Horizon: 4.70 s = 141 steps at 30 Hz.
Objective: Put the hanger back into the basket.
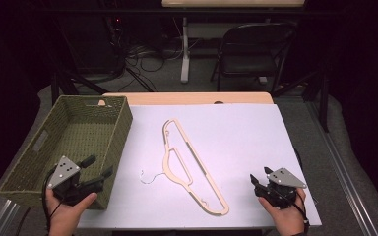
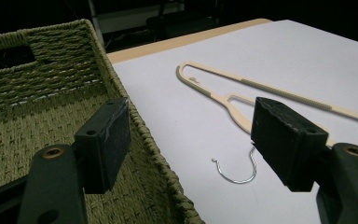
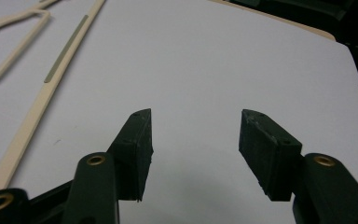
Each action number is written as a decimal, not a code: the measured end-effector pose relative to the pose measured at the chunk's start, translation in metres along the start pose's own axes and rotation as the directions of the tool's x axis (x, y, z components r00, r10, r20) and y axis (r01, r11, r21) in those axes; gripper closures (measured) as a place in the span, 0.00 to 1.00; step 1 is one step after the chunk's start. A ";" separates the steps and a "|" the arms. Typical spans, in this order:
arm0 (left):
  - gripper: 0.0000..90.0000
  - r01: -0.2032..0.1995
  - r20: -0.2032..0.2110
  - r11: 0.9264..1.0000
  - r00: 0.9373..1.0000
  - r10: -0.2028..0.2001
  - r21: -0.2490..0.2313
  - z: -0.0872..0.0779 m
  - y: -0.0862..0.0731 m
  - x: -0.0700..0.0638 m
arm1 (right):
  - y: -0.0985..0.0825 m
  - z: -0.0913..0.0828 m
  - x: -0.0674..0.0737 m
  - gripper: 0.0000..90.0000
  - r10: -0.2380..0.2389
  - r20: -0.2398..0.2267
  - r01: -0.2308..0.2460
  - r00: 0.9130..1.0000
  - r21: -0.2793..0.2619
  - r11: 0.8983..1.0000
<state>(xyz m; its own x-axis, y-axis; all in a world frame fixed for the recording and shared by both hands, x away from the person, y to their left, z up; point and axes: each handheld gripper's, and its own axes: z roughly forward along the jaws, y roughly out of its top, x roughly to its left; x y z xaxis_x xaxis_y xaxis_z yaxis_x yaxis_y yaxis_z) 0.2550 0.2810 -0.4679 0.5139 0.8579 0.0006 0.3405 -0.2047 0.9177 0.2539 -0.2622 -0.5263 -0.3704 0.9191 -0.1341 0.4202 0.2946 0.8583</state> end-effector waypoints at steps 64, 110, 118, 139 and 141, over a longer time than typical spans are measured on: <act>0.33 0.009 0.001 1.000 1.000 -0.009 -0.002 -0.005 0.002 0.004 | 0.153 0.060 0.037 0.53 -0.082 -0.230 0.211 0.970 0.617 0.758; 0.34 0.002 0.011 1.000 1.000 -0.002 0.003 -0.004 0.002 0.003 | 0.175 0.165 0.100 0.62 -0.048 -0.253 0.223 0.966 0.726 0.650; 0.34 0.001 0.012 1.000 1.000 -0.001 0.005 -0.003 0.002 0.003 | 0.168 0.179 0.112 0.63 -0.049 -0.263 0.230 0.964 0.721 0.654; 0.34 0.000 0.014 1.000 1.000 0.000 0.010 -0.001 0.001 0.003 | 0.153 0.204 0.123 0.72 -0.033 -0.247 0.216 0.968 0.767 0.604; 0.34 -0.001 0.015 1.000 1.000 0.001 0.012 -0.001 0.001 0.003 | 0.149 0.207 0.122 0.73 -0.032 -0.246 0.214 0.969 0.764 0.608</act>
<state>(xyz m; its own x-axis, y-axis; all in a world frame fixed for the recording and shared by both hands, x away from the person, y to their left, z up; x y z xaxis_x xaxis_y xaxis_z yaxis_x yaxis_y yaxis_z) 0.2565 0.2839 -0.4666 0.5258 0.8506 -0.0046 0.3495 -0.2112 0.9128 0.4424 -0.0519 -0.5171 -0.5759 0.8168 -0.0355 0.8095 0.5757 0.1148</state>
